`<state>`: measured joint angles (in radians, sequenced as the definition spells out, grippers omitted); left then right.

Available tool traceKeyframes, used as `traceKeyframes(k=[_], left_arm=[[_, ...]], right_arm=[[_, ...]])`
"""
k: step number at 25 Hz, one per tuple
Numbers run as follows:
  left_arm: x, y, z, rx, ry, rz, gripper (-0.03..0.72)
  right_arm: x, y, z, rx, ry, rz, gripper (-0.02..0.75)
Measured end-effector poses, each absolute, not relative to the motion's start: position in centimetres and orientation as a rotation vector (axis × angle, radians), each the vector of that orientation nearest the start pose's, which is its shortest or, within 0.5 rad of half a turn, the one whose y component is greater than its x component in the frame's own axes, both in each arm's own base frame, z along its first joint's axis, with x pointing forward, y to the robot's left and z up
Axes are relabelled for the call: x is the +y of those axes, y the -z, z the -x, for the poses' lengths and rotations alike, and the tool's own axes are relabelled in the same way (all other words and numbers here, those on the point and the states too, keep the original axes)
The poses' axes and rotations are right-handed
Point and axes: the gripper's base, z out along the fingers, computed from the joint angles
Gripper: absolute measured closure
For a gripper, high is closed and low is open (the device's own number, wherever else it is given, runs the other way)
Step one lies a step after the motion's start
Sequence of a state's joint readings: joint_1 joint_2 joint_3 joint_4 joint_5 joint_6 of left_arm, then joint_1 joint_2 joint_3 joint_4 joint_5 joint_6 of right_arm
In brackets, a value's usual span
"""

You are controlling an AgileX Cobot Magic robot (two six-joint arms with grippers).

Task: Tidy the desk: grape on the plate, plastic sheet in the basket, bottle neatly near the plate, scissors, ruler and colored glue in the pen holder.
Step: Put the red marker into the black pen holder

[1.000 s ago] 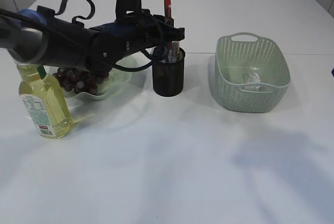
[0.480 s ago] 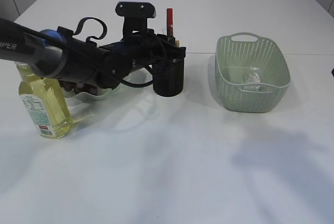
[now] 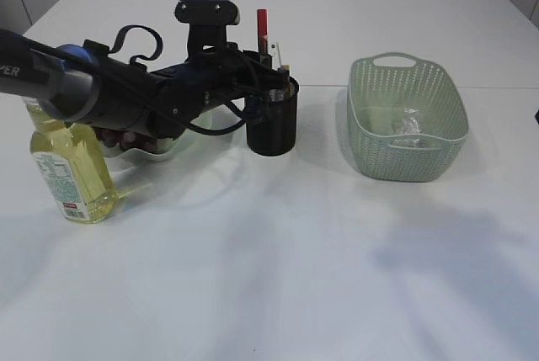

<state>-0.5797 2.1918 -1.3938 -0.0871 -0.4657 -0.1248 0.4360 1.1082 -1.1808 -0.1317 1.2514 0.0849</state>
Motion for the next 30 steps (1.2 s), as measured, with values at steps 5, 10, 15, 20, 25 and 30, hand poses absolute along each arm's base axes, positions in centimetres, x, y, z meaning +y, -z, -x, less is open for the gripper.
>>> traceKeyframes(k=[5, 10, 15, 20, 25, 30], left_arm=[[-26.4, -16.1, -41.0, 1.820, 0.516, -0.318, 0.610], [-26.5, -16.2, -41.1, 1.817, 0.517, -0.318, 0.606], [-27.3, -16.9, -42.2, 1.805, 0.524, -0.319, 0.602], [-27.6, -16.4, -42.6, 1.817, 0.522, -0.322, 0.599], [-27.5, -16.3, -42.6, 1.843, 0.518, -0.326, 0.596], [-27.8, -15.9, -42.3, 1.887, 0.514, -0.344, 0.595]], right_arm=[[7.2, -37.4, -18.1, 2.602, 0.007, 0.476, 0.307], [7.2, -37.4, -18.1, 2.602, 0.007, 0.476, 0.307], [7.2, -37.4, -18.1, 2.602, 0.007, 0.479, 0.307], [7.2, -37.4, -18.1, 2.602, 0.007, 0.479, 0.307], [7.2, -37.4, -18.1, 2.602, 0.007, 0.479, 0.307], [7.2, -37.5, -18.1, 2.600, 0.012, 0.482, 0.307]])
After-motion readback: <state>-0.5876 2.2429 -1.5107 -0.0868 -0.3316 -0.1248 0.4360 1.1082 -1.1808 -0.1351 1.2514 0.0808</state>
